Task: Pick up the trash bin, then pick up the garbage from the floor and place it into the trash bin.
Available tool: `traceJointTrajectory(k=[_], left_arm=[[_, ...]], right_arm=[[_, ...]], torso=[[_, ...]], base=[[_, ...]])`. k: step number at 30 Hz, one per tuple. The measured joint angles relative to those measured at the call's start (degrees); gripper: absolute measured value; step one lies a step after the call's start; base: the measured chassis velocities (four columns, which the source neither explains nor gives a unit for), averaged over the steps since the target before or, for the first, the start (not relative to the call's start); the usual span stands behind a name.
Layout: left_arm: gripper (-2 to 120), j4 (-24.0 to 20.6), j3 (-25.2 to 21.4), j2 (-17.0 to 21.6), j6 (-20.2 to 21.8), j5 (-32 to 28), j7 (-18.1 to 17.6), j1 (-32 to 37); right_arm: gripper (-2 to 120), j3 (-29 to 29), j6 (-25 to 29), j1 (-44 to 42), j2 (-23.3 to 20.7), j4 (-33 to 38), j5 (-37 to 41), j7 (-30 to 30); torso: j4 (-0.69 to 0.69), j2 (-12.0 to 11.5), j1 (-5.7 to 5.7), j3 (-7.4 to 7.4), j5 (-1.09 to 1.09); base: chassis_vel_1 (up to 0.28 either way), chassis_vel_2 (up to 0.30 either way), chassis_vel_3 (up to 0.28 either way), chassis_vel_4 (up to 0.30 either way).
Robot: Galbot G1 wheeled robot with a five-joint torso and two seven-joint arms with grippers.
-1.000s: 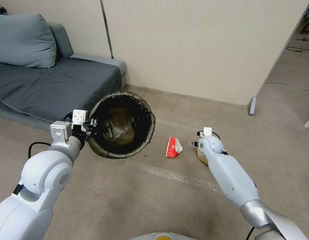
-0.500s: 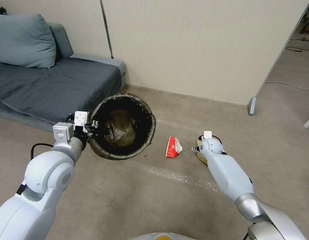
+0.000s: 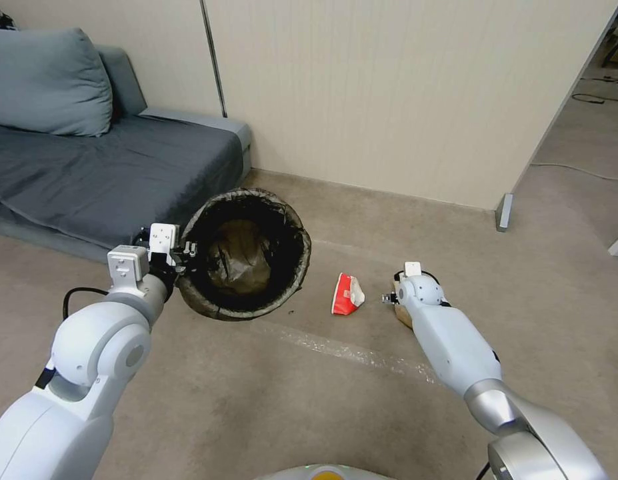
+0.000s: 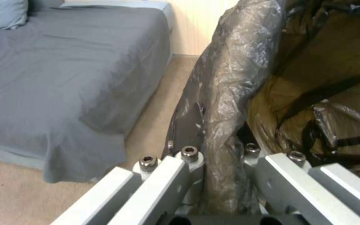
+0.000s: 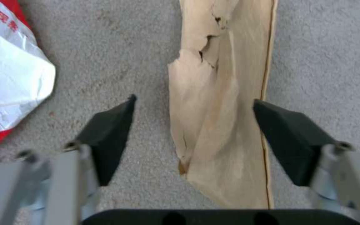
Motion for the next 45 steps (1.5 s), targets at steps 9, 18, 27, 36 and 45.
traceJointTrajectory(k=[9,18,27,36,45], left_arm=[[1,-0.01,0.00,0.26,0.00,0.01,0.07,0.04],[1,-0.35,-0.08,0.38,0.00,-0.03,0.12,0.41],[1,-0.55,-0.40,0.26,0.00,0.17,0.13,0.69],[1,-0.82,-0.79,1.15,0.00,-1.18,-0.45,0.27],[1,0.36,-0.74,0.78,0.00,-0.59,-0.52,-0.36]], right_arm=[[36,0.75,0.00,0.28,0.15,-1.72,-0.22,-1.08],[7,1.52,0.00,0.76,0.70,-3.65,-1.46,-1.45],[0,1.83,0.01,0.22,0.52,-2.97,-1.93,-1.56],[0,1.63,-0.03,-3.61,-5.70,12.53,3.03,1.05],[0,5.69,-0.04,-9.89,-21.47,35.33,13.52,5.52]], torso=[[0.00,0.00,0.00,0.00,0.00],[0.00,0.00,0.00,0.00,0.00],[0.01,0.00,0.00,0.00,0.01],[0.01,0.00,0.00,0.00,0.03],[-0.03,0.00,0.00,-0.01,0.01]], base=[[0.000,0.000,0.000,0.000],[0.000,0.000,0.000,0.000],[0.000,0.000,0.000,0.000],[0.000,0.000,0.000,0.000],[0.000,0.000,0.000,0.000]])
